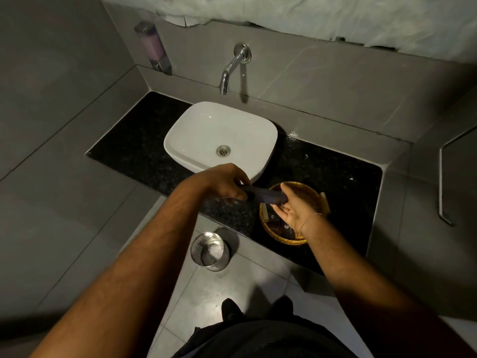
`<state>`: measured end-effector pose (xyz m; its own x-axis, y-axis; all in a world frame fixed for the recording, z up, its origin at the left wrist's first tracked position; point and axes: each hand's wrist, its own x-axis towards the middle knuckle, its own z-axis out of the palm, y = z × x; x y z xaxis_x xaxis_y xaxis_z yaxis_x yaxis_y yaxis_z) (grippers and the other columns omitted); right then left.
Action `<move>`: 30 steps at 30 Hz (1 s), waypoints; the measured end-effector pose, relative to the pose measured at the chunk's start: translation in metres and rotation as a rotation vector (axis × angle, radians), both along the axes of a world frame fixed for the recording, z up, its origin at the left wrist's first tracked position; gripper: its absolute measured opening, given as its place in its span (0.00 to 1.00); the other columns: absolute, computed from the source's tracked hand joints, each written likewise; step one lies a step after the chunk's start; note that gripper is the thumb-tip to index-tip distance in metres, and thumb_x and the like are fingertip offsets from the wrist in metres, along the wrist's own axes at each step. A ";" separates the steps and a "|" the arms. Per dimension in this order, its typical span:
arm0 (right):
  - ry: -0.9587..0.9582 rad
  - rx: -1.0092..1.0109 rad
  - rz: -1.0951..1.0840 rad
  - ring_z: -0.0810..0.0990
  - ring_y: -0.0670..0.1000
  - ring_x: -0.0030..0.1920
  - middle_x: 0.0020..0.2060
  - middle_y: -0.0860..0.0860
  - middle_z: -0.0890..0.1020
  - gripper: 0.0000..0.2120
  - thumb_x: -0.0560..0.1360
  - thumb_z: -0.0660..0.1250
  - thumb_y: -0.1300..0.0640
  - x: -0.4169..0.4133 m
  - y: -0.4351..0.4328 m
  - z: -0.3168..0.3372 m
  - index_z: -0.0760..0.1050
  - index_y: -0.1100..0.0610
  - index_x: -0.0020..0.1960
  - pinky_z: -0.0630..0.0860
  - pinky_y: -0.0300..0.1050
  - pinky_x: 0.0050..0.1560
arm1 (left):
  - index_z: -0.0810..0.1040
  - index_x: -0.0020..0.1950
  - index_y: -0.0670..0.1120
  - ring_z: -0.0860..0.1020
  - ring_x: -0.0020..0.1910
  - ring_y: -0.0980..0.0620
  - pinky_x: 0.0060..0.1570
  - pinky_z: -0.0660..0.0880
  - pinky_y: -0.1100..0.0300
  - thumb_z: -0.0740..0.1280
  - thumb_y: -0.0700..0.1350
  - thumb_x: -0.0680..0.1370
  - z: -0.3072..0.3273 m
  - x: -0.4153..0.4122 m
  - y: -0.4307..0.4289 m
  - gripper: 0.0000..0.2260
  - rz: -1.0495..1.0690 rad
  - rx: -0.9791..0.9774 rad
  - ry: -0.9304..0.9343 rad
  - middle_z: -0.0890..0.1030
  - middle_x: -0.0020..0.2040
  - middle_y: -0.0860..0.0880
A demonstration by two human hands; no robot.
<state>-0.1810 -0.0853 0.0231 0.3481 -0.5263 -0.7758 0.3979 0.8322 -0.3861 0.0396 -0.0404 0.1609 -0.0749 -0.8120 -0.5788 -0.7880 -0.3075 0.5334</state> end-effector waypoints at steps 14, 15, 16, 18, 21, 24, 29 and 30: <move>-0.004 0.073 0.152 0.84 0.53 0.52 0.52 0.57 0.84 0.21 0.83 0.66 0.51 0.013 0.010 -0.004 0.77 0.61 0.70 0.86 0.42 0.38 | 0.86 0.53 0.41 0.87 0.43 0.57 0.47 0.84 0.64 0.76 0.33 0.79 -0.026 -0.021 0.021 0.05 0.468 -0.492 0.590 0.89 0.43 0.48; 0.002 0.076 0.157 0.84 0.52 0.50 0.51 0.57 0.84 0.21 0.83 0.67 0.51 0.014 0.011 -0.003 0.77 0.62 0.71 0.86 0.42 0.38 | 0.85 0.50 0.44 0.86 0.41 0.60 0.47 0.83 0.65 0.76 0.33 0.79 -0.029 -0.023 0.020 0.07 0.457 -0.495 0.592 0.88 0.39 0.54; 0.006 0.075 0.160 0.84 0.52 0.50 0.50 0.57 0.84 0.21 0.83 0.67 0.51 0.015 0.011 -0.003 0.77 0.62 0.71 0.86 0.41 0.38 | 0.85 0.48 0.47 0.85 0.40 0.61 0.46 0.82 0.66 0.76 0.33 0.79 -0.029 -0.025 0.020 0.09 0.450 -0.500 0.600 0.87 0.37 0.56; 0.013 0.069 0.168 0.83 0.51 0.50 0.50 0.56 0.84 0.22 0.83 0.66 0.50 0.015 0.012 -0.004 0.76 0.62 0.71 0.86 0.41 0.37 | 0.85 0.48 0.49 0.85 0.40 0.62 0.46 0.80 0.67 0.76 0.34 0.79 -0.030 -0.027 0.018 0.10 0.439 -0.523 0.609 0.87 0.38 0.58; 0.015 0.068 0.172 0.84 0.51 0.51 0.53 0.57 0.84 0.23 0.83 0.65 0.48 0.013 0.013 -0.009 0.77 0.63 0.71 0.85 0.41 0.36 | 0.87 0.54 0.45 0.87 0.45 0.58 0.49 0.82 0.63 0.77 0.35 0.79 -0.031 -0.025 0.015 0.07 0.414 -0.547 0.636 0.89 0.43 0.56; 0.019 0.069 0.167 0.84 0.51 0.53 0.57 0.57 0.84 0.24 0.84 0.64 0.47 0.011 0.013 -0.015 0.77 0.64 0.71 0.84 0.41 0.36 | 0.86 0.59 0.39 0.88 0.50 0.53 0.53 0.84 0.56 0.77 0.36 0.79 -0.030 -0.025 0.014 0.09 0.414 -0.570 0.640 0.89 0.47 0.52; -0.016 0.082 0.112 0.82 0.51 0.51 0.60 0.58 0.81 0.26 0.83 0.64 0.45 0.012 0.010 -0.022 0.76 0.63 0.71 0.84 0.42 0.36 | 0.86 0.61 0.36 0.88 0.52 0.51 0.53 0.85 0.58 0.77 0.35 0.79 -0.027 -0.028 0.011 0.11 0.396 -0.624 0.642 0.90 0.54 0.40; -0.020 0.081 0.106 0.82 0.51 0.50 0.60 0.59 0.81 0.26 0.83 0.65 0.45 0.012 0.009 -0.023 0.76 0.63 0.71 0.84 0.42 0.36 | 0.87 0.61 0.36 0.88 0.52 0.51 0.54 0.86 0.57 0.77 0.35 0.79 -0.026 -0.029 0.010 0.11 0.409 -0.643 0.643 0.89 0.54 0.39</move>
<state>-0.1688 -0.0760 0.0003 0.4141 -0.4215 -0.8067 0.3127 0.8982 -0.3089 0.0106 -0.0301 0.1348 0.1358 -0.9902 0.0325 -0.1889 0.0063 0.9820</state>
